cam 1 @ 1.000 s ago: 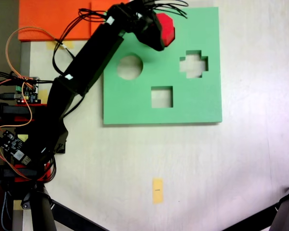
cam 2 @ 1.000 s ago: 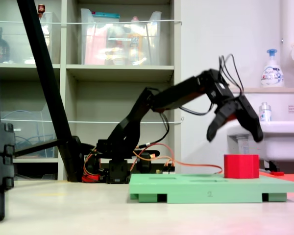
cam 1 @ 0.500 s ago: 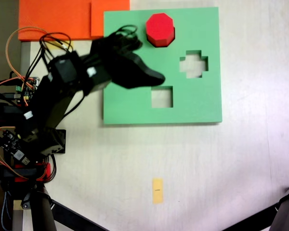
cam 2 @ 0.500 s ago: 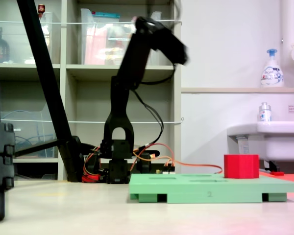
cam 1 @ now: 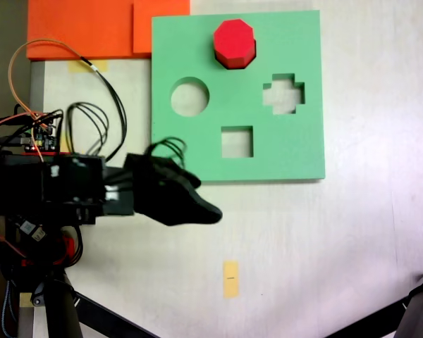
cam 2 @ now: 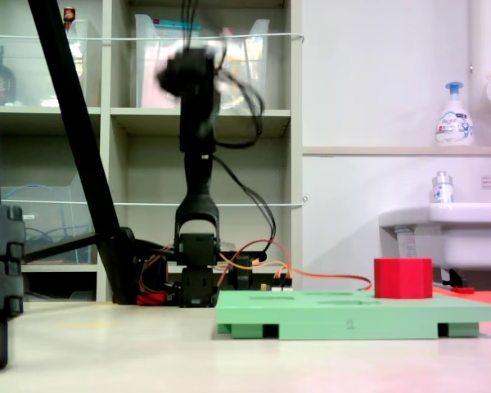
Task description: Put the octagonal pillar block into the corresponding hole
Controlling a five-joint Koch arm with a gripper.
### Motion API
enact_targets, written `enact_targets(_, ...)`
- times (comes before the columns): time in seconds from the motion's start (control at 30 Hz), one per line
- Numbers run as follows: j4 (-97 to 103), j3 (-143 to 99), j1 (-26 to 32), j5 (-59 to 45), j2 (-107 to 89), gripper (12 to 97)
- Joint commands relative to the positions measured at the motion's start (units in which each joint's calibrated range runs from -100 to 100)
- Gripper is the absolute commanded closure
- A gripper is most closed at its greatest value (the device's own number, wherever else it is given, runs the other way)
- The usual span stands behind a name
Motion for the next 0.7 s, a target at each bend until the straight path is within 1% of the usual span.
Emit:
enact_targets(0.0, 33.3, -15.4, -0.1, -2.1, -18.2, 59.1)
enact_targets(0.07, 42.7, -31.7, 0.9, -3.9, -18.2, 59.1)
enact_targets(0.13, 51.3, -46.1, 0.4, -6.4, -18.2, 56.8)
enact_targets(0.2, 70.3, -64.2, 0.0, -9.8, -18.2, 56.2)
enact_targets(0.27, 92.7, -82.6, -0.1, -15.1, -18.2, 59.2)
enact_targets(0.3, 97.4, -89.1, 0.1, -16.9, -18.2, 59.5)
enact_targets(0.4, 99.0, -100.3, 0.9, -17.9, -18.2, 58.9)
enact_targets(0.53, 98.8, -101.8, 1.2, -17.9, -18.2, 58.8)
enact_targets(0.57, 96.6, -101.8, 1.2, -17.9, -18.2, 58.8)
enact_targets(0.6, 89.1, -101.8, 1.2, -17.9, -18.2, 58.3)
enact_targets(0.67, 80.7, -101.8, 1.2, -17.9, -18.2, 58.0)
